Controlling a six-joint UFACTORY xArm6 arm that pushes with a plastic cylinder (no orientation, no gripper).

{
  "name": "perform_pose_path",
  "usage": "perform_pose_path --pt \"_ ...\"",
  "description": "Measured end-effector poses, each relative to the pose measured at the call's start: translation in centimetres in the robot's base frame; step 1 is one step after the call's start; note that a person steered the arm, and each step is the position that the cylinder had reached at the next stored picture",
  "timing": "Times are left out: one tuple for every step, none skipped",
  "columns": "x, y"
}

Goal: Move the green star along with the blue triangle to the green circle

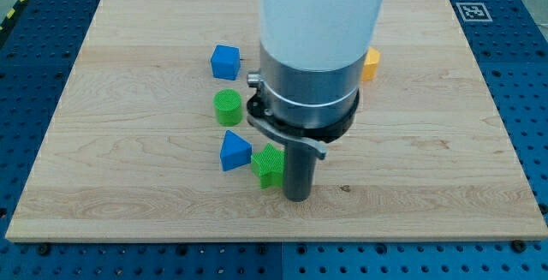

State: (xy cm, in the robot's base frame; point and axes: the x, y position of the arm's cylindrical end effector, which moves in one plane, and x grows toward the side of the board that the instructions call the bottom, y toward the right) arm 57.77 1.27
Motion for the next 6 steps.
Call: perform_pose_path --pt "-1.1 -2.6" --pt "-3.6 -4.8" --pt "-6.0 -7.0" --pt "-8.8 -9.2" --pt "-11.6 -11.1" --pt "-12.3 -12.7"
